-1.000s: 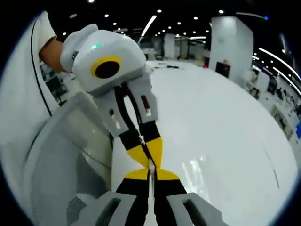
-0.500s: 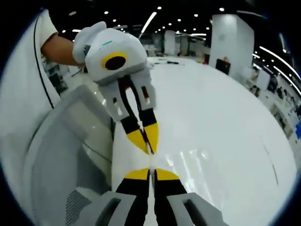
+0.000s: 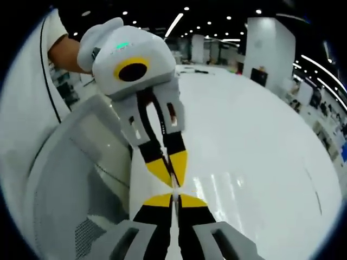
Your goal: Open the resealable bag by pulling the two sides of the seal apart until the entire bag opening is separated and visibly accessible.
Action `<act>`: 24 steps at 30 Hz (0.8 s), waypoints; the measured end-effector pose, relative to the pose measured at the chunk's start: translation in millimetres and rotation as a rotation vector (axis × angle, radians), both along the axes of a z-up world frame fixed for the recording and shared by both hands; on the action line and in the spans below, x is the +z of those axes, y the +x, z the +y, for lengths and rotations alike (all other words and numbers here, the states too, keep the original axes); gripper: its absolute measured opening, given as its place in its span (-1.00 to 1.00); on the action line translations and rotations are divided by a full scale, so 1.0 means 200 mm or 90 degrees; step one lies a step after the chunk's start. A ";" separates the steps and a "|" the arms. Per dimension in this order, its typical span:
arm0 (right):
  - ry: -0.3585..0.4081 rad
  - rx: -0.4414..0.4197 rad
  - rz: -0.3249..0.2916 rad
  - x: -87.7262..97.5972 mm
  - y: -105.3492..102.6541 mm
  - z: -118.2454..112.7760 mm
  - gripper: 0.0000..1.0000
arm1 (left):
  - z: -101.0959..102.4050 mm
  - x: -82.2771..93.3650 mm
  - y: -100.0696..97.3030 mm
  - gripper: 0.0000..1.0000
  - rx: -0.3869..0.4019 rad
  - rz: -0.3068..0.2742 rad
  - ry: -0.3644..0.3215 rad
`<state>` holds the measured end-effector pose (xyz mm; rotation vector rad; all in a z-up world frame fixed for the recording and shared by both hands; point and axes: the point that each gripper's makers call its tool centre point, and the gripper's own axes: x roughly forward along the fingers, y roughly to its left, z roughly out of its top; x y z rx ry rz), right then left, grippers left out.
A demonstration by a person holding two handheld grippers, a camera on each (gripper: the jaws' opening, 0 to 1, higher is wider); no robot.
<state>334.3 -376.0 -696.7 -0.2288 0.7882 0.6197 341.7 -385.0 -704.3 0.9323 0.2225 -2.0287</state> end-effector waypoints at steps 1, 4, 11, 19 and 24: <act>-0.003 0.001 -0.001 0.00 0.00 0.00 -1.00 | 0.00 0.00 0.00 -1.00 0.005 0.004 0.001; 0.007 -0.001 0.006 0.00 0.00 0.00 -1.00 | 0.00 0.00 0.00 -1.00 0.007 0.002 -0.003; 0.006 0.006 -0.010 0.00 0.03 0.01 -0.93 | -0.01 0.01 0.01 -1.00 0.009 -0.007 -0.016; 0.014 0.002 -0.013 0.01 0.05 0.01 -1.00 | -0.01 0.00 0.01 -1.00 0.012 0.007 -0.012; -0.006 0.010 -0.007 0.00 0.03 -0.01 -1.00 | -0.01 -0.01 0.01 -1.00 0.005 -0.008 -0.015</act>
